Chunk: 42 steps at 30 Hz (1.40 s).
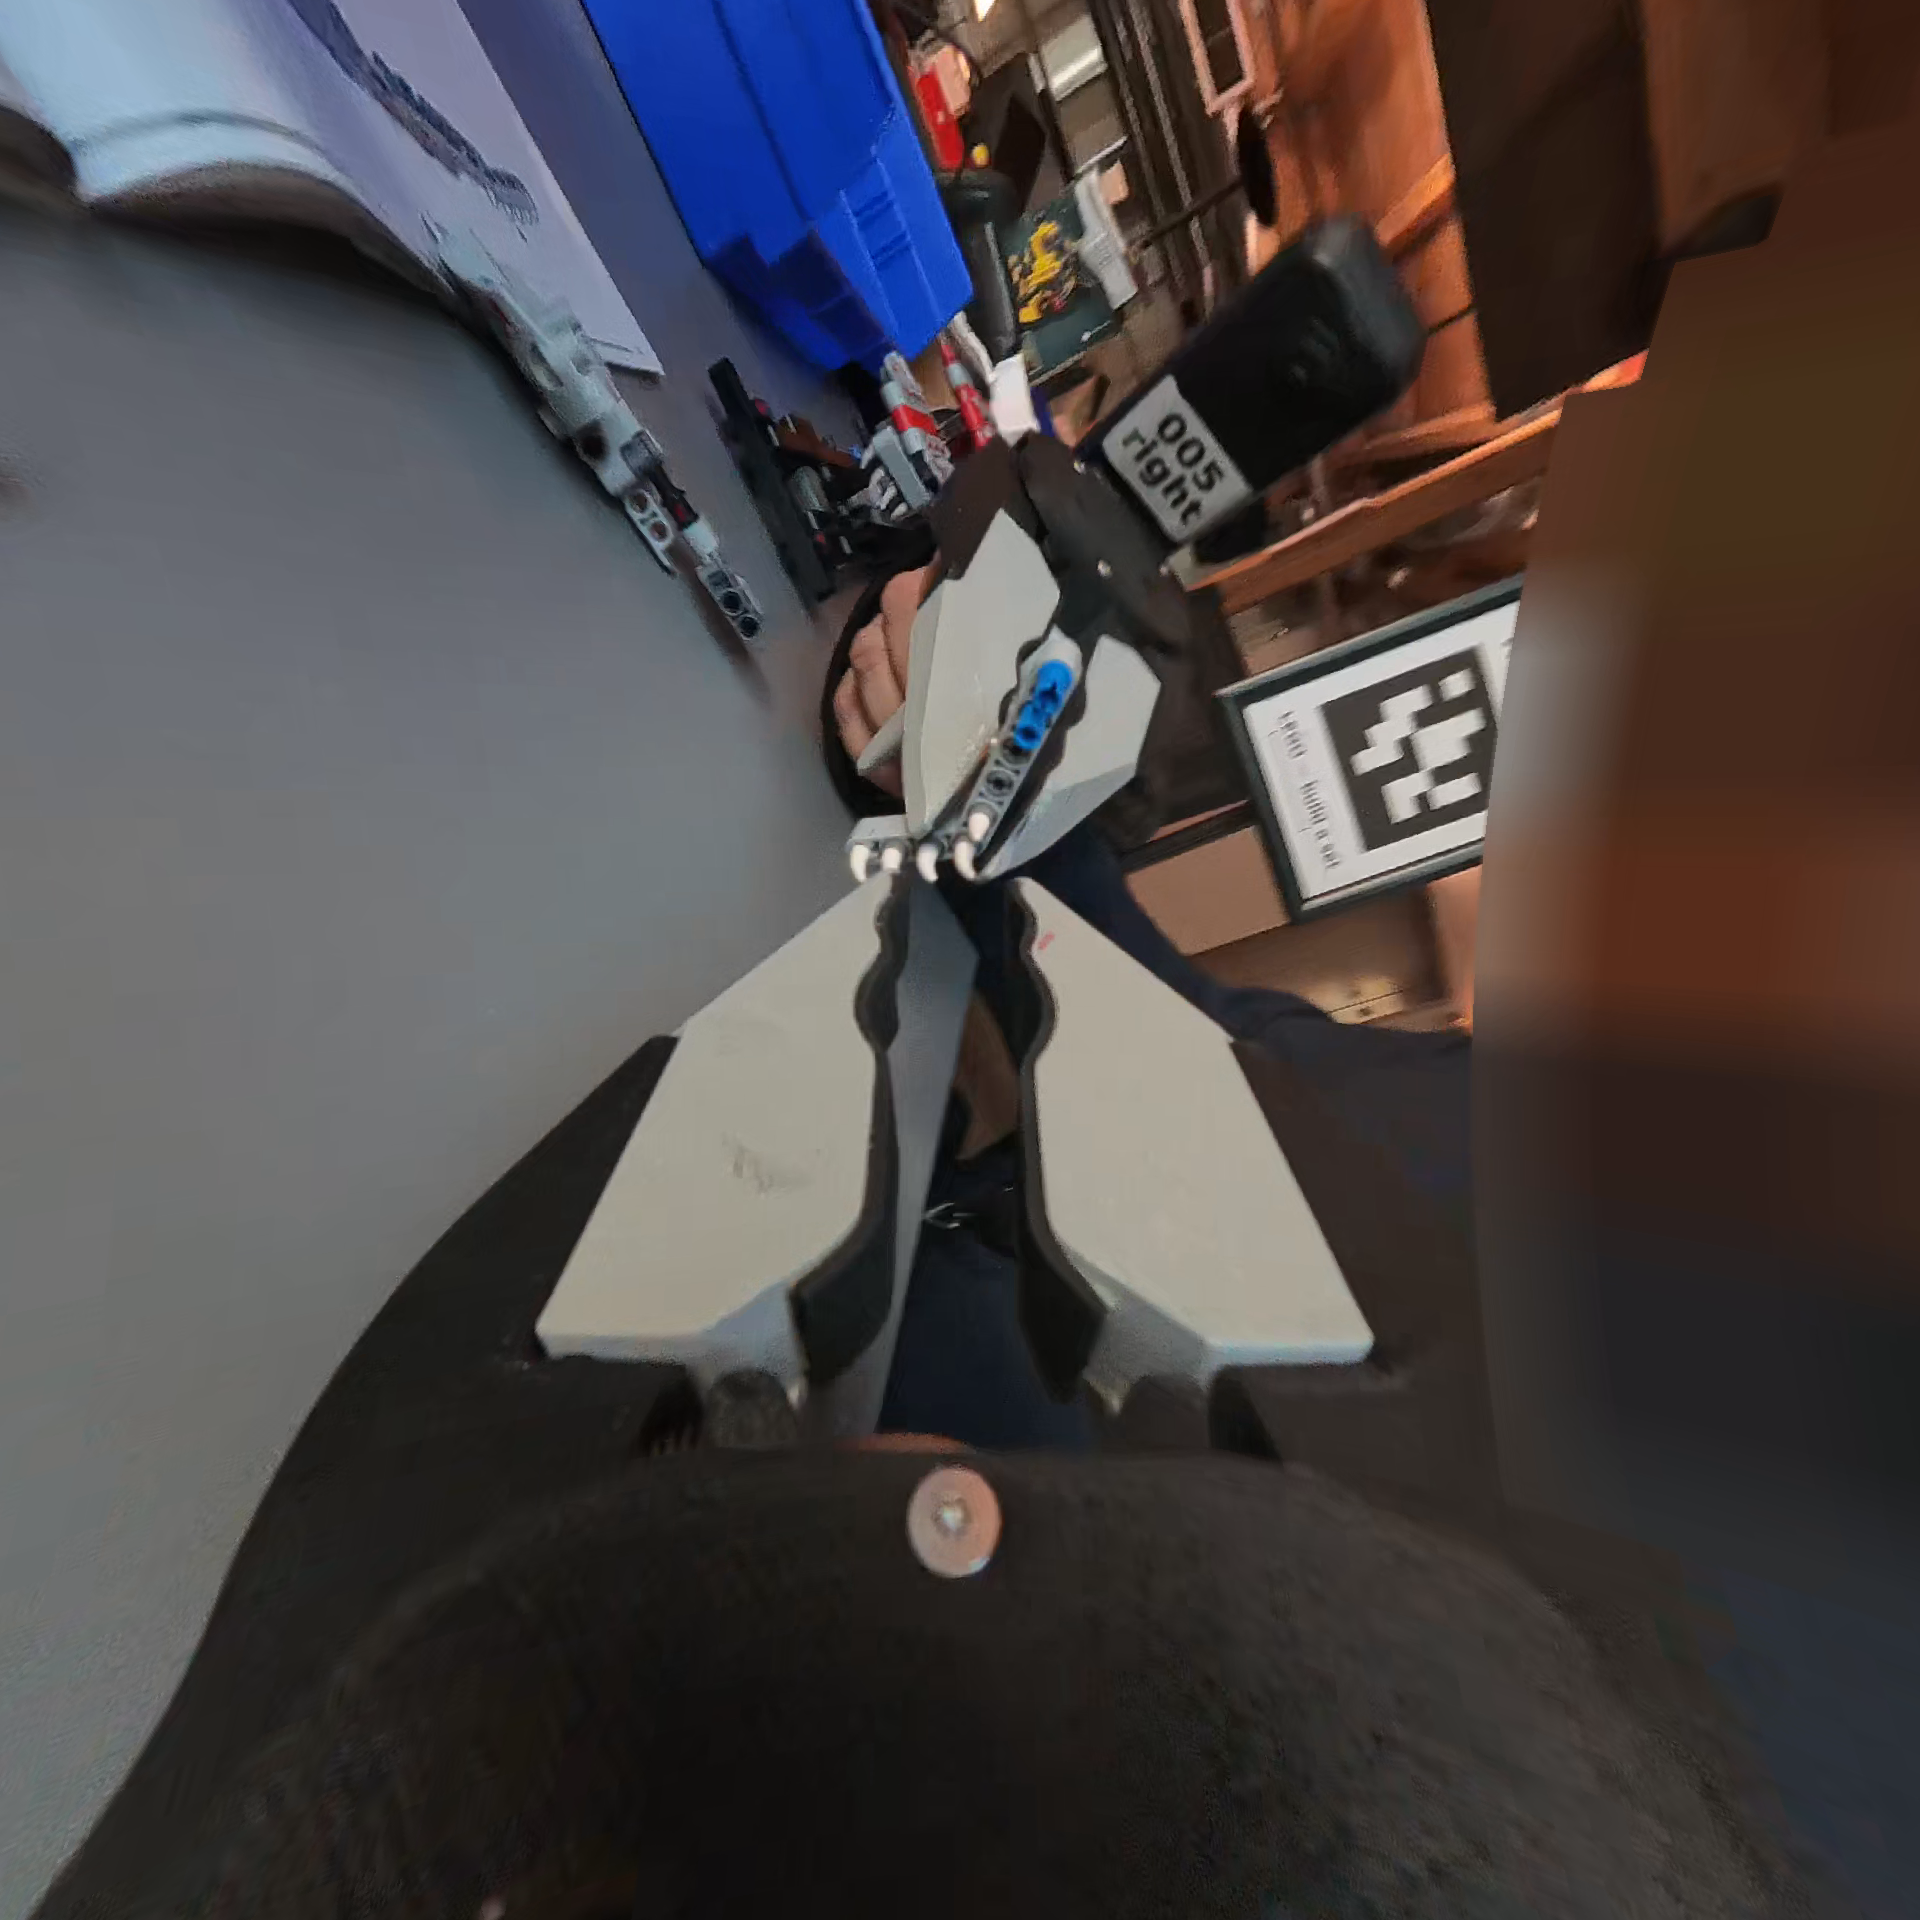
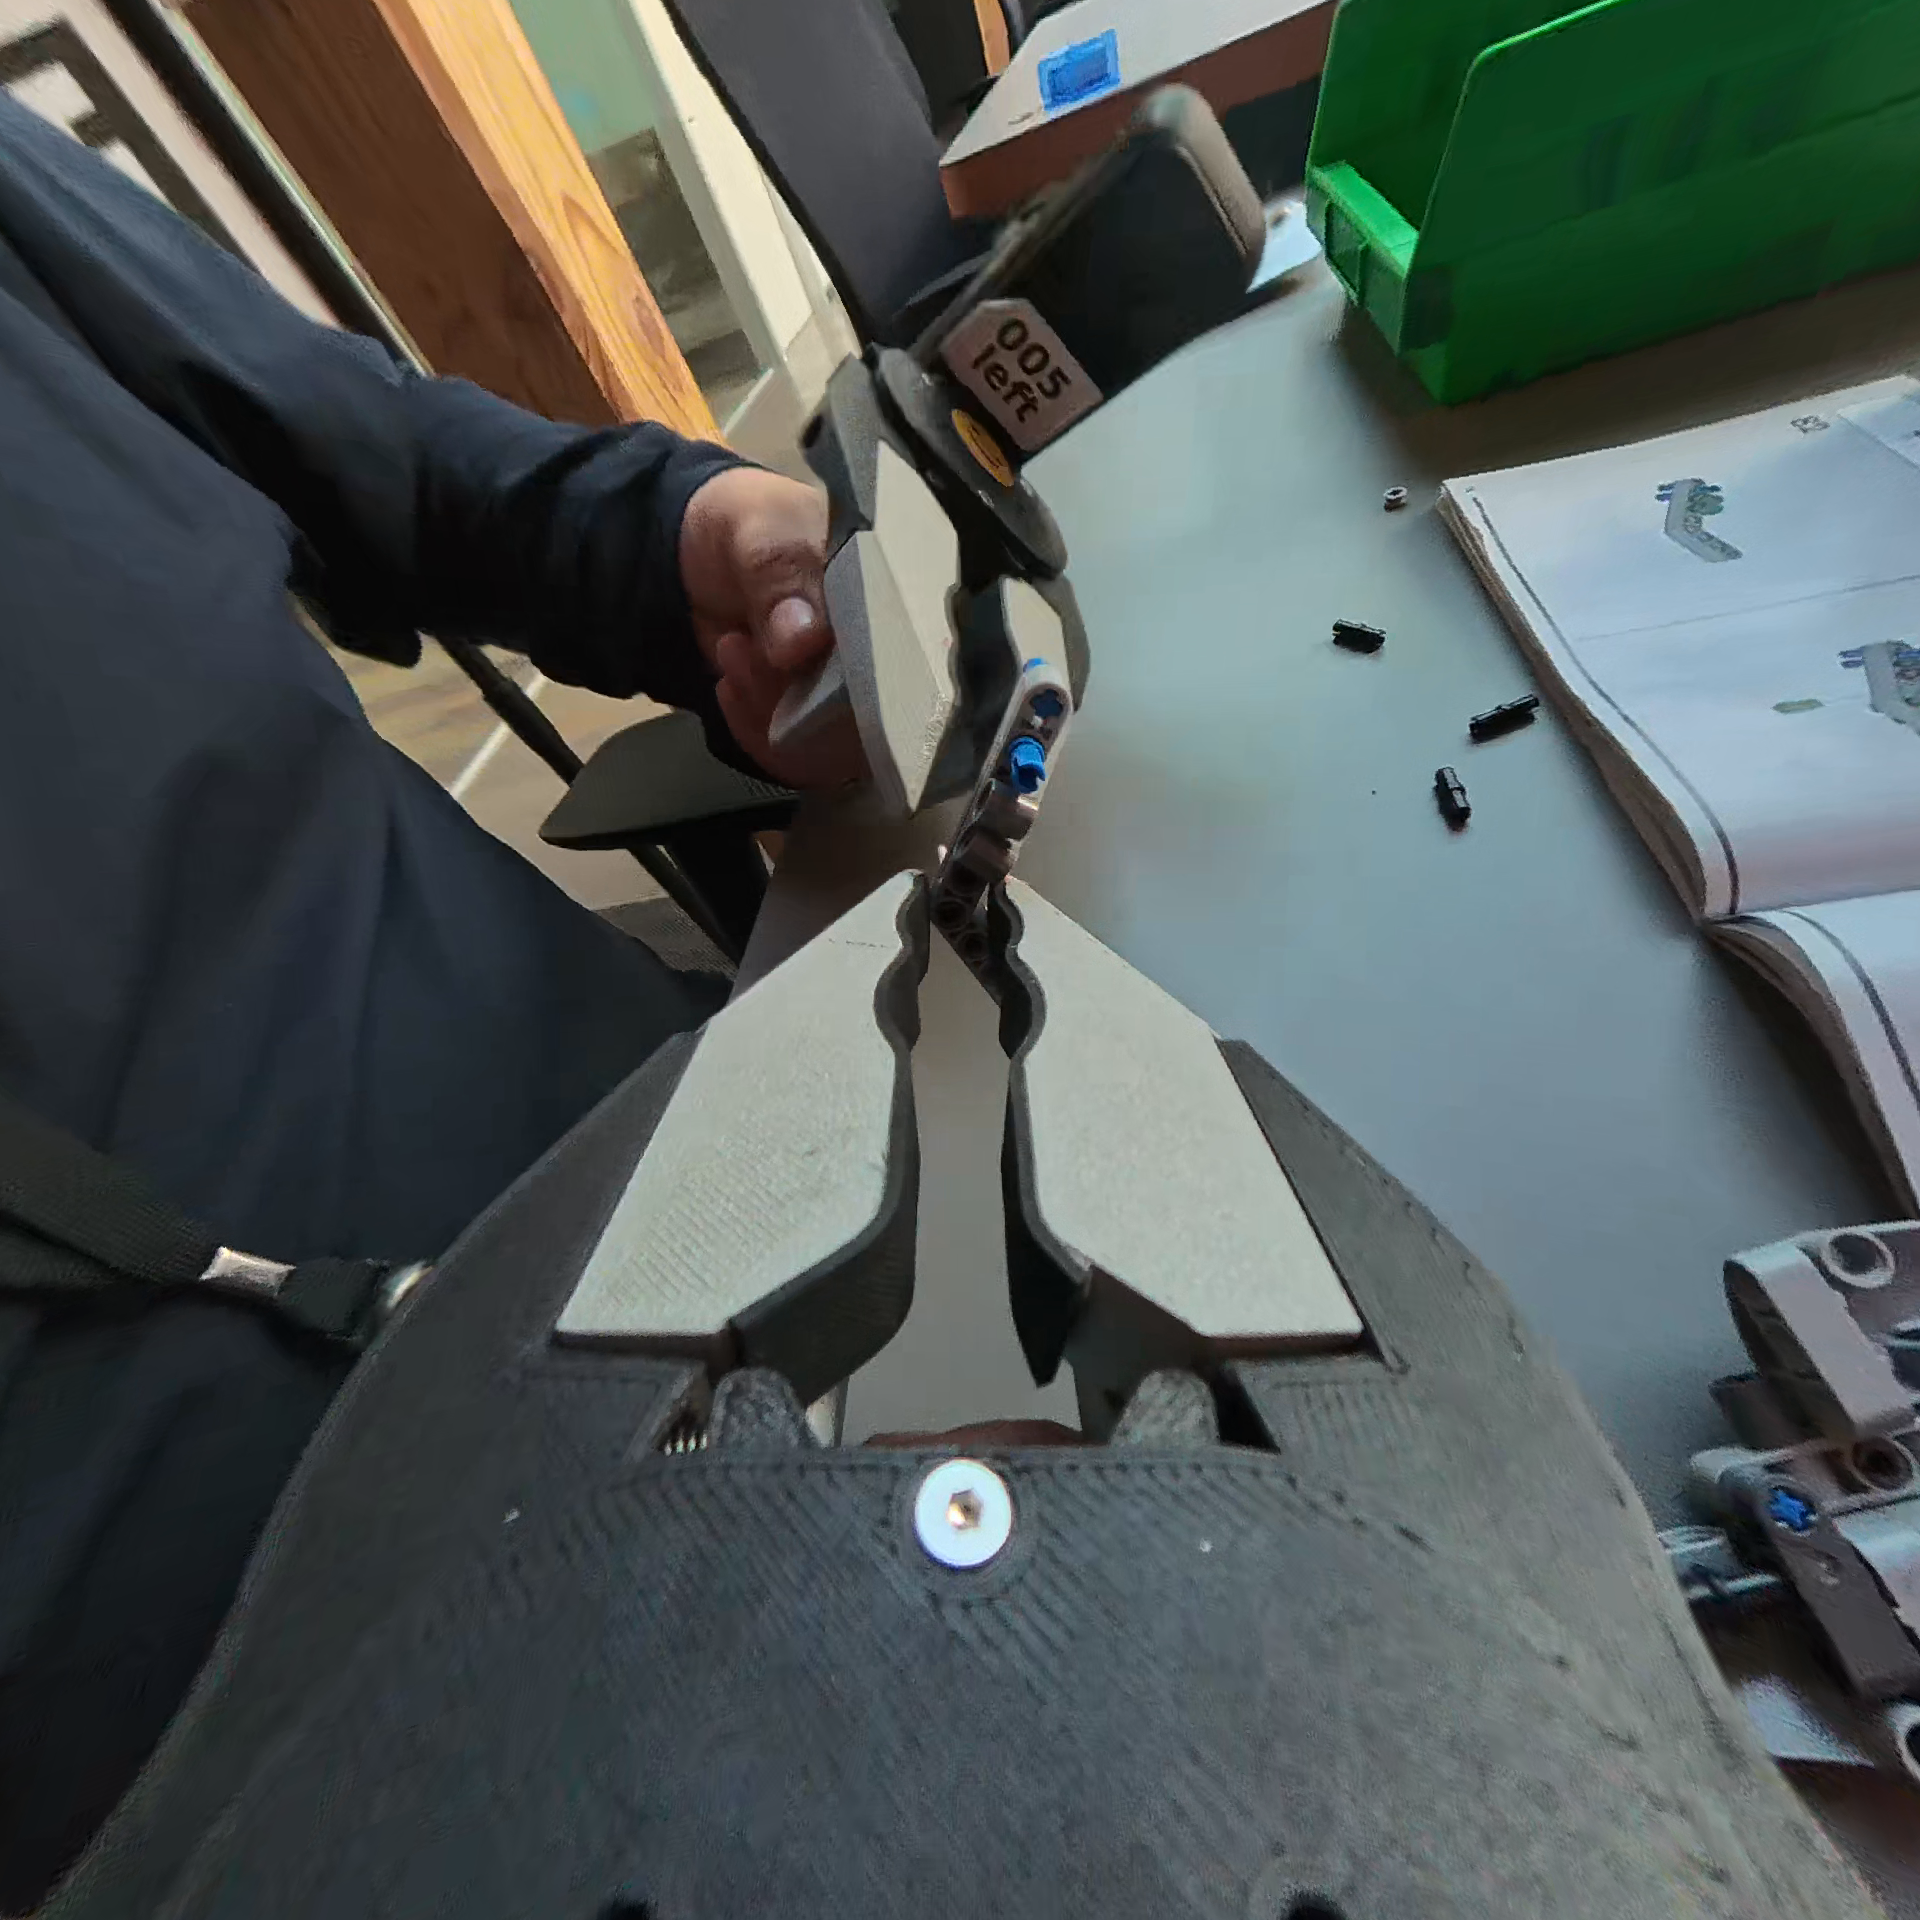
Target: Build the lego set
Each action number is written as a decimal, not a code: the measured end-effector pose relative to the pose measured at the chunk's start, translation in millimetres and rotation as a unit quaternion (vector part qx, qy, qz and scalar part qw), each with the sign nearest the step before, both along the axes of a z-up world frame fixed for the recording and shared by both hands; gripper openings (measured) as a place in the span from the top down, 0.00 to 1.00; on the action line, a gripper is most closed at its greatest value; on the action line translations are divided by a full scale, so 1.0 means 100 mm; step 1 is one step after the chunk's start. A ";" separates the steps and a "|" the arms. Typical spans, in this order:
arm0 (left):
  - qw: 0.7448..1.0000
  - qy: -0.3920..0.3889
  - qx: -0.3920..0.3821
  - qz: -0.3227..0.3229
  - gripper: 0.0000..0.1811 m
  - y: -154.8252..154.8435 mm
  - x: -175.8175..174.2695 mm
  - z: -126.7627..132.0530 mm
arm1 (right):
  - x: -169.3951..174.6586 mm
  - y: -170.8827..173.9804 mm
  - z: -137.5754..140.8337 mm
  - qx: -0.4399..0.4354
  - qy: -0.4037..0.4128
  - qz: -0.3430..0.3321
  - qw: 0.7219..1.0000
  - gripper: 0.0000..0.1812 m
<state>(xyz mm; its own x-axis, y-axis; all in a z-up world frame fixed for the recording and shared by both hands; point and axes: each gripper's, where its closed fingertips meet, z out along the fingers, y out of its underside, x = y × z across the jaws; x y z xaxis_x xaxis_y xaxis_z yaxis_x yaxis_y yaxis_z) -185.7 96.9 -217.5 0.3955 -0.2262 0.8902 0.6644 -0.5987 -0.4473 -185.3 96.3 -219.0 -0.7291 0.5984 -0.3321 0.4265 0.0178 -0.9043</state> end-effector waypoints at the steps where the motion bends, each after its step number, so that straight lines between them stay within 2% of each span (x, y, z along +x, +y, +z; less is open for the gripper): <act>1: 0.999 0.034 0.007 0.000 0.92 -0.01 -0.01 -0.02 | 0.00 0.01 0.01 -0.012 -0.005 0.001 1.000 0.96; 3: 0.997 0.083 0.010 -0.001 0.92 -0.01 -0.03 -0.06 | 0.01 0.00 0.02 -0.020 -0.009 0.005 1.000 0.96; 9: 0.994 0.104 0.024 -0.004 0.94 0.02 -0.07 -0.03 | 0.02 -0.02 -0.01 -0.025 -0.026 0.015 0.999 0.96; 15: 0.996 0.073 0.039 -0.018 0.97 0.06 0.01 0.03 | 0.02 -0.03 -0.04 -0.042 -0.052 0.023 0.998 0.96; 18: 0.997 0.073 0.021 -0.027 0.90 0.04 0.02 -0.04 | 0.01 -0.03 -0.05 -0.086 -0.095 0.025 0.991 0.96; 22: 0.995 0.097 0.019 -0.029 0.90 0.00 0.06 -0.10 | -0.01 0.01 -0.07 -0.164 -0.165 0.024 0.972 0.96; 31: 0.996 0.090 0.022 -0.004 1.00 0.06 0.04 -0.08 | 0.00 0.00 -0.04 -0.171 -0.157 0.028 0.972 0.96; 42: 0.998 0.063 0.023 0.005 0.96 0.05 0.07 -0.05 | 0.00 -0.01 -0.05 -0.154 -0.148 0.024 0.977 0.96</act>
